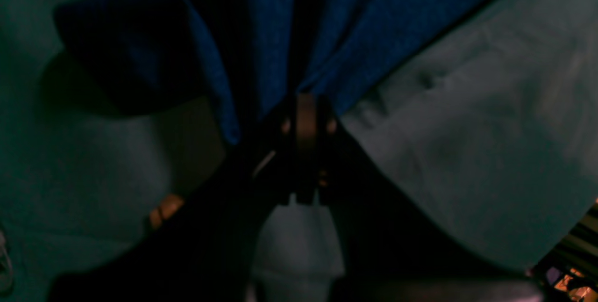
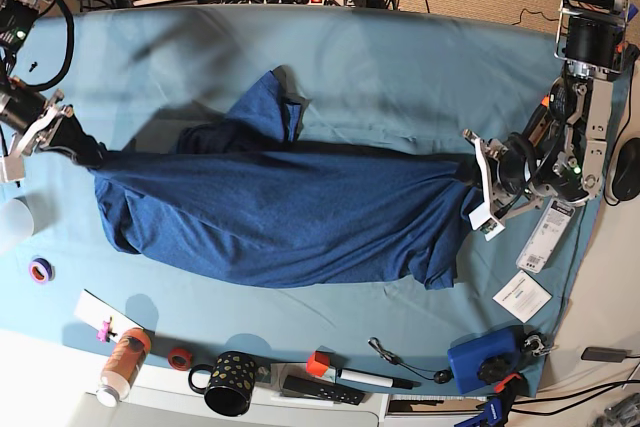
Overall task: Layout the t-shirt on the table in an organized manner, then fold the t-shirt properly
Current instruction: 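Release the shirt with the left gripper and move it to the bunched sleeve, then grasp the bunched sleeve fabric with the left gripper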
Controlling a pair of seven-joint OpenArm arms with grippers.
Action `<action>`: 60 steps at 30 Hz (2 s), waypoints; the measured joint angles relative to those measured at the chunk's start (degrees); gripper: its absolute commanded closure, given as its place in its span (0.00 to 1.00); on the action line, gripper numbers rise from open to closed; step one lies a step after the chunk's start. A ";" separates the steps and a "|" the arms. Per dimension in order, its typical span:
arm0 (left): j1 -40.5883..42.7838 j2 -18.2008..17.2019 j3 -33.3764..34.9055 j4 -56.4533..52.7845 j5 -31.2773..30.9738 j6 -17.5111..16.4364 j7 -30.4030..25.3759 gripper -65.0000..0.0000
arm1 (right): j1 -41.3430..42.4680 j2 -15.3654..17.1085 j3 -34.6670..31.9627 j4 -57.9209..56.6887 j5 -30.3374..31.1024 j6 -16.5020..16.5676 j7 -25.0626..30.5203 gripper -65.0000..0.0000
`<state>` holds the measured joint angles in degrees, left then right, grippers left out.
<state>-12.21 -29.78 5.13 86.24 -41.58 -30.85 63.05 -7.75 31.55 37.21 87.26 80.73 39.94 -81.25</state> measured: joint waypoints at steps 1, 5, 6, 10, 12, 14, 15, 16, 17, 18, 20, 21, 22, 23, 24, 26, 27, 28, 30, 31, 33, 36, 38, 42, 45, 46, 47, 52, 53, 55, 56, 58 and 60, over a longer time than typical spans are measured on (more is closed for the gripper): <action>-0.02 -0.13 0.00 0.00 0.02 0.00 0.00 1.00 | -0.37 0.00 0.00 0.00 -1.46 -0.02 0.00 1.00; -0.02 -0.42 0.00 0.00 -0.07 1.51 0.02 1.00 | -0.63 0.00 0.00 0.00 -3.85 -0.02 0.07 1.00; -0.02 -0.46 0.00 0.00 -0.02 1.53 0.00 1.00 | -0.63 0.00 0.00 0.00 -4.81 -0.02 0.07 1.00; -0.02 -0.55 0.00 0.00 -0.87 1.44 0.00 0.89 | -0.66 0.00 0.00 0.00 -7.37 -0.02 0.04 1.00; -0.04 -0.55 0.00 0.00 -1.57 1.29 0.17 0.53 | -0.66 -0.02 0.00 0.00 -7.23 -0.02 0.07 1.00; 0.00 -0.57 -0.02 0.00 -2.60 1.36 0.33 0.40 | -0.66 0.00 0.00 0.00 -7.28 -0.02 0.07 1.00; -0.02 -0.55 0.00 0.00 -2.86 1.31 0.37 0.40 | -0.66 0.00 0.00 0.00 -7.26 -0.02 0.07 1.00; -0.02 -0.55 0.00 0.00 -3.34 1.31 0.35 0.40 | -0.66 0.00 0.00 0.00 -7.26 -0.02 0.07 1.00; -0.02 -0.57 -0.02 0.00 -4.09 1.31 0.37 0.40 | -0.66 0.00 0.00 0.00 -7.28 -0.02 0.07 1.00; -0.02 -0.57 0.00 0.00 -5.14 1.05 0.37 0.40 | -0.66 0.00 0.00 0.00 -7.26 -0.02 0.07 1.00; -0.02 -0.57 -0.02 -0.02 -9.86 -2.29 0.52 0.40 | -0.66 0.00 0.00 0.00 -7.28 -0.02 0.07 1.00; -0.04 -0.55 -0.02 -0.02 -13.81 -4.02 1.27 0.40 | -0.66 0.00 0.00 0.00 -7.28 -0.02 0.07 1.00; -0.04 -0.37 -0.04 0.04 -18.14 -6.19 2.73 0.40 | -0.66 0.00 0.00 0.00 -7.26 -0.02 0.07 1.00; 0.00 0.00 -0.13 0.15 -22.71 -8.57 4.94 0.41 | -0.66 0.00 0.00 0.00 -7.30 -0.02 0.04 1.00; 0.13 0.83 -0.24 0.35 -26.99 -9.07 7.43 0.41 | -0.66 0.00 0.00 0.00 -7.28 -0.02 0.07 1.00; 1.16 3.13 -0.33 0.83 -33.35 -8.85 9.88 0.41 | -0.66 0.00 0.00 0.00 -7.23 -0.02 0.07 1.00; 2.05 4.44 -0.33 1.27 -34.75 -8.90 10.25 0.41 | -0.66 0.00 0.00 0.00 -7.28 -0.02 0.07 1.00; 3.08 5.88 -0.33 1.66 -34.71 -8.90 10.23 0.41 | -0.66 0.00 0.00 0.00 -7.21 -0.02 0.07 1.00; 4.94 8.76 -0.33 1.81 -34.34 -8.90 10.45 0.41 | -0.66 0.00 0.00 0.00 -7.34 -0.02 0.07 1.00; 5.66 10.19 -0.33 1.84 -33.48 -8.90 10.49 0.41 | -0.66 -0.02 0.00 0.00 -7.30 -0.02 0.07 1.00; 6.32 12.94 -0.33 1.84 -30.08 -8.90 10.45 0.41 | -0.66 0.00 0.00 0.00 -7.23 -0.02 0.07 1.00; 6.32 16.26 -0.33 1.88 -23.71 -8.90 10.23 0.41 | -0.66 0.00 0.00 0.00 -7.26 -0.02 0.07 1.00; 6.34 17.70 -0.33 1.88 -18.97 -8.87 10.21 0.41 | -0.66 0.00 0.00 0.00 -7.26 -0.02 0.07 1.00; 6.45 18.86 0.20 1.88 -13.31 -8.87 7.02 0.41 | -0.66 0.00 0.00 0.00 -7.26 -0.02 0.07 1.00; 6.47 19.15 2.67 1.90 -9.53 -7.63 5.46 0.41 | -0.66 0.00 0.00 0.00 -7.23 -0.02 0.07 1.00; 6.47 19.15 4.00 1.90 -8.13 -7.58 5.09 0.41 | -0.66 0.00 0.00 0.00 -7.23 -0.02 0.07 1.00; 6.49 19.12 5.55 1.90 -6.78 -7.56 4.39 0.41 | -0.66 0.00 0.00 0.00 -7.26 -0.02 0.07 1.00; 6.40 19.34 14.47 2.10 0.44 -2.01 -3.41 0.41 | -0.66 0.00 0.00 0.00 -7.23 -0.02 0.07 1.00; 6.38 19.43 15.87 2.16 2.14 -1.20 -5.18 0.41 | -0.66 0.00 0.00 0.00 -7.28 -0.02 0.07 1.00; 6.05 19.65 17.99 2.29 4.74 0.83 -6.64 0.41 | -0.66 0.00 0.00 0.00 -7.26 -0.02 0.07 1.00; 5.68 19.67 18.84 2.40 5.16 1.51 -6.62 0.41 | -0.66 0.00 0.00 0.00 -7.28 -0.02 0.07 1.00; 5.22 19.80 20.06 2.43 5.35 2.80 -6.67 0.41 | -0.66 0.00 0.00 0.00 -7.28 -0.02 0.07 1.00; 5.05 20.50 20.81 2.40 5.66 4.04 -6.71 0.41 | -0.66 0.00 0.00 0.00 -7.30 -0.02 0.07 1.00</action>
<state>-7.16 -9.28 25.93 88.64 -35.92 -26.81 56.34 -8.40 31.55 37.21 87.26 73.43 39.92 -81.19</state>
